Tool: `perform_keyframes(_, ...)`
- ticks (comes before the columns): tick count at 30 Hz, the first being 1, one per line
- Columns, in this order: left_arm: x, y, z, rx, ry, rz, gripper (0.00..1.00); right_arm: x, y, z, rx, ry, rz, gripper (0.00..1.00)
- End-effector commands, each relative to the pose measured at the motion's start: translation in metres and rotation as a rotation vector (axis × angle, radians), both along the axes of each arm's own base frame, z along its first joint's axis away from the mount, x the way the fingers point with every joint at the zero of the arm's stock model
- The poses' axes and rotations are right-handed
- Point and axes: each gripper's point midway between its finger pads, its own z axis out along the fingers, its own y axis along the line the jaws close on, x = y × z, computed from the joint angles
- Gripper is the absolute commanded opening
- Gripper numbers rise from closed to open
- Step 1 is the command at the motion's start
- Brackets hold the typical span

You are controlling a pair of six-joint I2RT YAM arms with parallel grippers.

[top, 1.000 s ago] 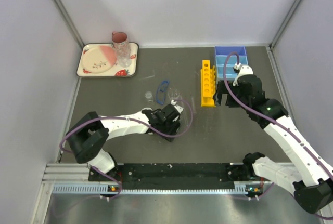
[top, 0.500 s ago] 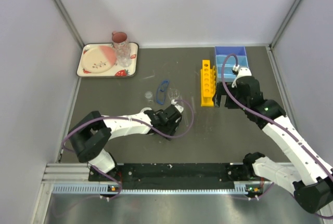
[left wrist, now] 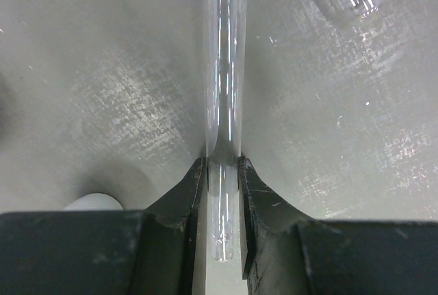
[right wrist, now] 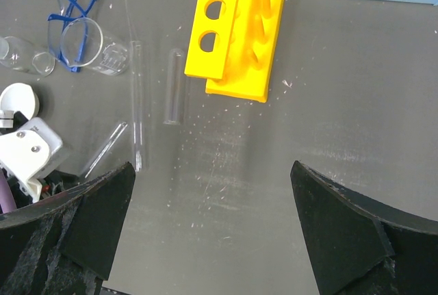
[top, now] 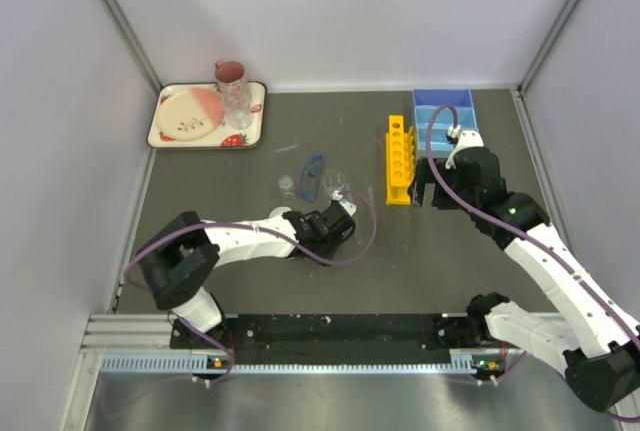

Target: Organize the chemistry lab equipment

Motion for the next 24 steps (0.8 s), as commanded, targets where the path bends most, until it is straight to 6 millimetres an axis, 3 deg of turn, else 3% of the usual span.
perform_keyframes(1, -0.008, 0.031, -0.017, 0.141, 0.027, 0.028, 0.0, 0.002, 0.007, 0.011, 0.033, -0.041, 0.02, 0.99)
perform_keyframes(6, -0.003, 0.028, 0.014, 0.107, -0.023, 0.022, 0.0, 0.0, 0.009, 0.014, 0.047, -0.042, 0.028, 0.99)
perform_keyframes(14, -0.009, 0.002, 0.096, -0.118, -0.076, -0.076, 0.0, -0.012, 0.024, 0.042, 0.106, -0.051, 0.126, 0.99)
perform_keyframes(19, -0.026, -0.013, 0.145, -0.28, -0.089, -0.223, 0.0, -0.039, 0.052, 0.067, 0.213, -0.042, 0.326, 0.99)
perform_keyframes(20, -0.038, -0.02, 0.153, -0.333, -0.053, -0.282, 0.0, -0.05, 0.063, 0.071, 0.254, -0.026, 0.403, 0.99)
perform_keyframes(24, -0.058, -0.019, 0.178, -0.414, -0.05, -0.398, 0.0, -0.08, 0.083, 0.092, 0.354, -0.007, 0.582, 0.99)
